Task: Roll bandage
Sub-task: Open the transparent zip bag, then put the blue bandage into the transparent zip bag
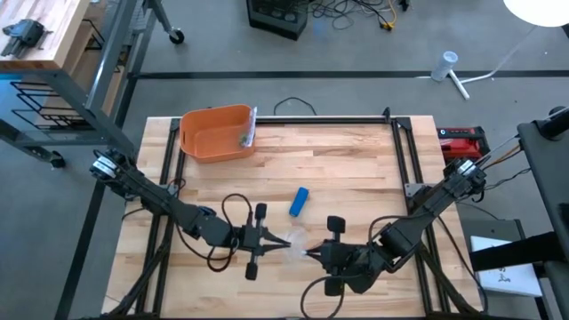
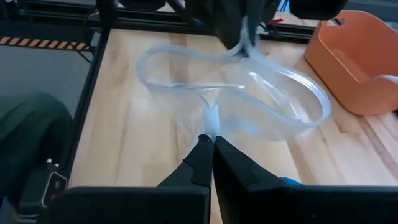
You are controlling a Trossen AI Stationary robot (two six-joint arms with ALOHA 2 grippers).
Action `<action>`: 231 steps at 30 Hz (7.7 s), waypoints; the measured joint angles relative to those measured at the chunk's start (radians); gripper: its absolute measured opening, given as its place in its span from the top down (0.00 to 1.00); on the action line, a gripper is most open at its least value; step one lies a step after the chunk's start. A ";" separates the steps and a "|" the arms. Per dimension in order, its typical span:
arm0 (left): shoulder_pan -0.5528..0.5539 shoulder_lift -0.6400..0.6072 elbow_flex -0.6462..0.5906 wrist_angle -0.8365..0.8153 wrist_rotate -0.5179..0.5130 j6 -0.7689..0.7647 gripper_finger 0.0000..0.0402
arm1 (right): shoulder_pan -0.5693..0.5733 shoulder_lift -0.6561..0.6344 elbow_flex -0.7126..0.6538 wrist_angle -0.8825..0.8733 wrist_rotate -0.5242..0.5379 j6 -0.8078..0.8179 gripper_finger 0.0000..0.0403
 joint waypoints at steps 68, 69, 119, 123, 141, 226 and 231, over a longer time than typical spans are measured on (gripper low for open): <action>-0.123 0.016 -0.086 -0.176 -0.010 -0.115 1.00 | -0.232 0.125 -0.024 -0.225 -0.089 -0.271 0.44; -0.123 0.016 -0.086 -0.182 -0.008 -0.123 1.00 | -0.258 0.139 -0.024 -0.223 -0.127 -0.319 0.44; -0.122 0.015 -0.086 -0.240 0.063 -0.312 1.00 | -0.673 0.393 -0.033 -0.074 -0.632 -1.060 0.62; -0.115 0.015 -0.086 -0.239 0.037 -0.304 1.00 | -0.673 0.262 -0.032 -0.087 -0.634 -0.953 0.70; 0.023 0.014 -0.136 -0.027 -0.113 -0.239 1.00 | -0.257 -0.404 -0.485 0.647 -0.395 -0.434 0.80; 0.023 0.015 -0.252 0.313 0.143 -0.075 1.00 | -0.145 0.102 -0.604 1.663 -0.313 -0.339 0.80; 0.023 0.015 -0.252 0.331 0.142 -0.074 1.00 | -0.143 0.182 -0.604 1.766 -0.283 -0.351 0.81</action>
